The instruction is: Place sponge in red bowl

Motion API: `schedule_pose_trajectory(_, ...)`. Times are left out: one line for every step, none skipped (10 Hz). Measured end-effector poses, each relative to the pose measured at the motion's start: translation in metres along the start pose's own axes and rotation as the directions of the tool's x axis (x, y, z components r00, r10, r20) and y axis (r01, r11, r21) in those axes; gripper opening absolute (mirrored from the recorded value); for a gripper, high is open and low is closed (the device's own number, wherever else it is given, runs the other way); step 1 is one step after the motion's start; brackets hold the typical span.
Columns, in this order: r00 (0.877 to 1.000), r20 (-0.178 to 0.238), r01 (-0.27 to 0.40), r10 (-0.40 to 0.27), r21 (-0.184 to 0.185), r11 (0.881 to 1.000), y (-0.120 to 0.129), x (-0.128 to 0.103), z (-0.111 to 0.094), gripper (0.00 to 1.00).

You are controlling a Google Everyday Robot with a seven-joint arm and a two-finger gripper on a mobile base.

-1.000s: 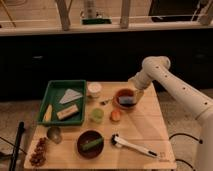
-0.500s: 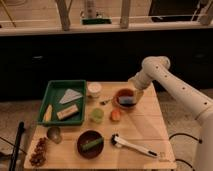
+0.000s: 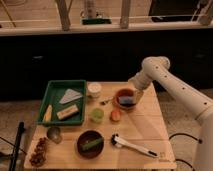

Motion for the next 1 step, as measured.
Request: schedule_pose_trajectory(1.0, 0.0, 0.0, 0.0, 0.0, 1.0, -0.0001, 0.0001, -0.0001, 0.8)
